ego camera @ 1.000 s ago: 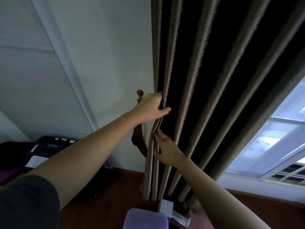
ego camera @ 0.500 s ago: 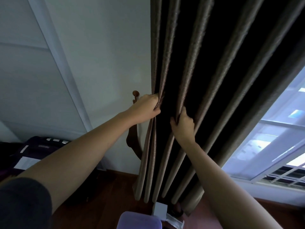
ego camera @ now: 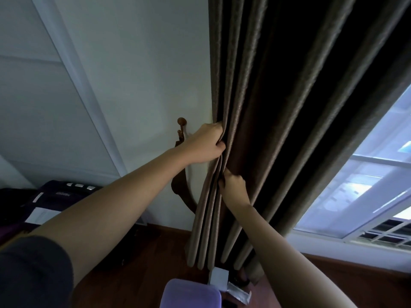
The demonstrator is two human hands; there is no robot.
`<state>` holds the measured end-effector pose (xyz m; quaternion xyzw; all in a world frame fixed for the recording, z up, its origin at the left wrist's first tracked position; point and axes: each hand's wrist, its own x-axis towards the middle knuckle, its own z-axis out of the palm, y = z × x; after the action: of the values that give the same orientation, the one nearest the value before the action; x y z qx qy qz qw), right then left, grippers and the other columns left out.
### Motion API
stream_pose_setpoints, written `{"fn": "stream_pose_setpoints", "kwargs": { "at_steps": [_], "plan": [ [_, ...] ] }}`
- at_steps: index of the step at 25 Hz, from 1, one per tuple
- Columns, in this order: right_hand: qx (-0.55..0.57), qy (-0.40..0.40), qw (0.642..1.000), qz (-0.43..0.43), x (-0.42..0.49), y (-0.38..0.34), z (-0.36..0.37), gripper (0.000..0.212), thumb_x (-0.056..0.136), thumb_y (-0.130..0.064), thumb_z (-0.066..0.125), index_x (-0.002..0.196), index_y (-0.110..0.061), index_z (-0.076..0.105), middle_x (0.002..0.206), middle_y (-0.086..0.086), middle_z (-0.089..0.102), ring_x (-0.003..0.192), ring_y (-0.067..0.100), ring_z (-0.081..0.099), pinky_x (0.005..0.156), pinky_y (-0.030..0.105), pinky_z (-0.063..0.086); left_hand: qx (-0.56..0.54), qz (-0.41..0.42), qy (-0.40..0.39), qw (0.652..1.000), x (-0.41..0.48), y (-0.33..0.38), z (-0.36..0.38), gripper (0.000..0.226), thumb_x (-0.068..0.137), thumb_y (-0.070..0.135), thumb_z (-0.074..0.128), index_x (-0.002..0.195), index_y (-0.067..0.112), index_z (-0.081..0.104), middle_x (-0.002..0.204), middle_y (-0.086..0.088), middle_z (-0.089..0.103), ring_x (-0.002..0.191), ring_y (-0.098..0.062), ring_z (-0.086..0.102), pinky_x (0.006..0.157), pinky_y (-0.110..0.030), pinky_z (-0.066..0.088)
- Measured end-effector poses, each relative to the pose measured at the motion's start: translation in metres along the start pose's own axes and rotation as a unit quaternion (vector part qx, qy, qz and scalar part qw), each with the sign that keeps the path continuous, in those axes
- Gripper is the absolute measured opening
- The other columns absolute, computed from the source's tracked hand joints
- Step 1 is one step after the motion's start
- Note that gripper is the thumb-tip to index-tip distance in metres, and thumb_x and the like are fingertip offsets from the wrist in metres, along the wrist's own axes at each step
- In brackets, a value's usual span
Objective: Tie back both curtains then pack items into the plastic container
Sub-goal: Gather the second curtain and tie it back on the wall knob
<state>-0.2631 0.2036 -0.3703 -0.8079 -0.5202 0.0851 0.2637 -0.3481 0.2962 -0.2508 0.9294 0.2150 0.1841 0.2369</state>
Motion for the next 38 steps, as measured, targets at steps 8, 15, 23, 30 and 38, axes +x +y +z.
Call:
{"fn": "stream_pose_setpoints", "kwargs": {
  "at_steps": [8, 15, 23, 30, 38],
  "plan": [
    [-0.017, -0.008, 0.999, -0.036, -0.019, 0.01, 0.014, 0.051, 0.088, -0.01, 0.054, 0.137, -0.008, 0.041, 0.15, 0.02, 0.031, 0.139, 0.03, 0.032, 0.107, 0.032, 0.033, 0.019, 0.0, 0.055, 0.998, 0.006, 0.012, 0.015, 0.01, 0.087, 0.014, 0.059, 0.089, 0.006, 0.053, 0.075, -0.003, 0.058, 0.064, -0.015, 0.06, 0.064, -0.028, 0.055],
    [0.221, 0.455, 0.862, 0.024, 0.008, -0.002, -0.076, 0.065, 0.08, -0.015, 0.069, 0.133, 0.001, 0.036, 0.144, 0.023, 0.031, 0.135, 0.027, 0.031, 0.111, 0.014, 0.02, 0.013, -0.001, 0.063, 0.998, 0.001, 0.001, 0.009, 0.015, 0.085, 0.003, 0.056, 0.078, 0.01, 0.045, 0.066, 0.002, 0.049, 0.057, -0.012, 0.052, 0.06, -0.024, 0.045],
    [0.155, 0.188, 0.97, 0.01, 0.018, 0.009, -0.041, 0.035, 0.086, 0.0, 0.052, 0.12, -0.006, 0.057, 0.103, 0.015, 0.069, 0.095, 0.031, 0.065, 0.082, 0.03, 0.048, 0.008, 0.011, 0.064, 0.998, 0.0, -0.002, 0.011, 0.013, 0.086, 0.006, 0.058, 0.079, 0.011, 0.048, 0.067, 0.002, 0.052, 0.06, -0.015, 0.056, 0.059, -0.021, 0.045],
    [0.154, 0.13, 0.979, -0.022, -0.008, 0.011, -0.006, 0.018, 0.085, 0.002, 0.054, 0.1, -0.001, 0.064, 0.081, 0.012, 0.06, 0.073, 0.013, 0.048, 0.059, 0.01, 0.029, -0.004, 0.015, 0.066, 0.998, 0.006, 0.002, 0.015, 0.021, 0.087, 0.008, 0.059, 0.107, 0.0, 0.059, 0.093, -0.008, 0.065, 0.08, -0.018, 0.065, 0.073, -0.025, 0.055],
    [0.12, 0.111, 0.987, -0.01, -0.003, 0.024, -0.007, 0.026, 0.083, 0.001, 0.053, 0.107, -0.002, 0.061, 0.086, 0.017, 0.062, 0.083, 0.029, 0.058, 0.068, 0.025, 0.036, -0.042, 0.023, 0.045, 0.998, 0.005, 0.024, 0.016, 0.014, 0.085, 0.014, 0.063, 0.083, 0.017, 0.05, 0.068, 0.009, 0.055, 0.06, -0.009, 0.059, 0.055, -0.007, 0.047]
  ]
}}
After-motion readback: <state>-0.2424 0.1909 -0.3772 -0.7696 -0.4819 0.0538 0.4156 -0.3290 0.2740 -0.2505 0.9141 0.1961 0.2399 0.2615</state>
